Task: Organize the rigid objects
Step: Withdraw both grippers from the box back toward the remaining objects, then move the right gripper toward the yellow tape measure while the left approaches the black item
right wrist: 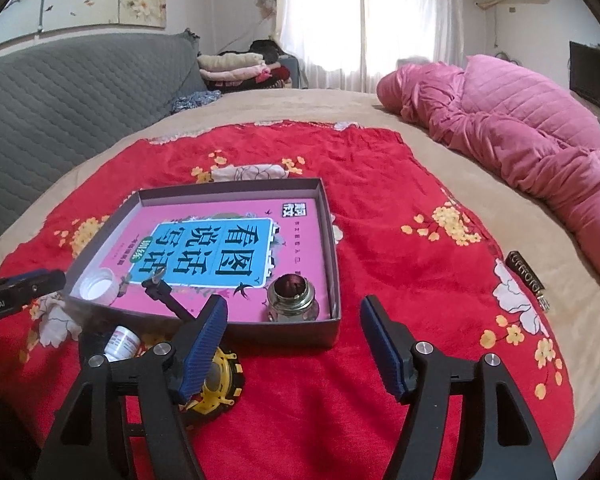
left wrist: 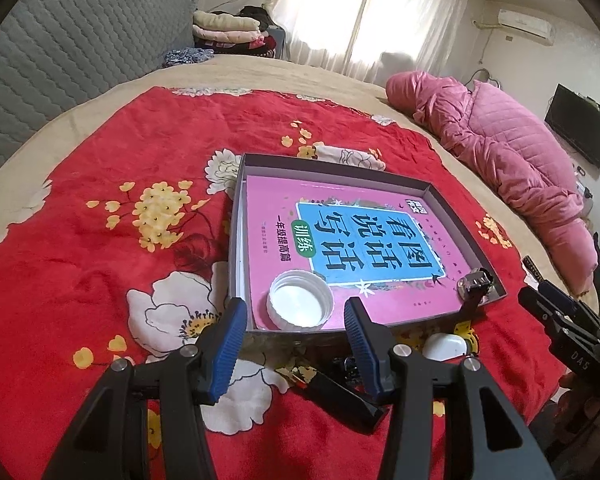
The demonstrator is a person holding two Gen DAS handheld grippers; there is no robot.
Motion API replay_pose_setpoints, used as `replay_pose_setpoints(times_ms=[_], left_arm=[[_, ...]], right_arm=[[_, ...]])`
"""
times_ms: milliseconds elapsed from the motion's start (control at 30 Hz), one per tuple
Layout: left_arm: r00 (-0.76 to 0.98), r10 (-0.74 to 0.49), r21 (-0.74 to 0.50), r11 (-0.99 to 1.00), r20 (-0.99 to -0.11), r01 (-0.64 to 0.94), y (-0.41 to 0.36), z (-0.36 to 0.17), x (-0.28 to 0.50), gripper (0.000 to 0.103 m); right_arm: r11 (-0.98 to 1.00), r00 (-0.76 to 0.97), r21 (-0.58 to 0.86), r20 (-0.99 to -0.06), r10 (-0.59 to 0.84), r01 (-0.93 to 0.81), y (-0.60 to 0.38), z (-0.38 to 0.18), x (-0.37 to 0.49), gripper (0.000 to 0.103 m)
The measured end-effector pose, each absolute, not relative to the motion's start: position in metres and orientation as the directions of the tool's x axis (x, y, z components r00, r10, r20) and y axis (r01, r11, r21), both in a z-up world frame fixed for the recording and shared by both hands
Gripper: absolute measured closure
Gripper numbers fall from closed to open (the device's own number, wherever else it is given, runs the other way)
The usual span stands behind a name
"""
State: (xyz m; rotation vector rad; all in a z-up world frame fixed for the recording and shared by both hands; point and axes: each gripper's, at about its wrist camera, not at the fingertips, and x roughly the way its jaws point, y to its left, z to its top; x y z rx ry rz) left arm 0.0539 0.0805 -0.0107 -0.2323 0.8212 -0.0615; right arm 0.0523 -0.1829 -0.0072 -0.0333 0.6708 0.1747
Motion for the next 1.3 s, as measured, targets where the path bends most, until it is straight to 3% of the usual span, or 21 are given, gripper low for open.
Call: replay_pose_setpoints(times_ms=[700, 1300], left_arm=[[0.672, -0.153, -0.237, 0.971, -0.725, -0.034, 0.078, -0.003, 0.036, 0.053], [0.623, -0.142, -0.171, 0.985, -0.769, 0.014, 0.052, -0.009, 0.025, 0.053]], right_arm=[[0.977, 0.778, 0.041, -0.598, 0.192, -0.210, -0.185, 0.002, 0.035, 0.032], [0.970, 0.744, 0.063, -0.631, 0.220, -0.233, -0.185, -0.003, 0.027, 0.031]])
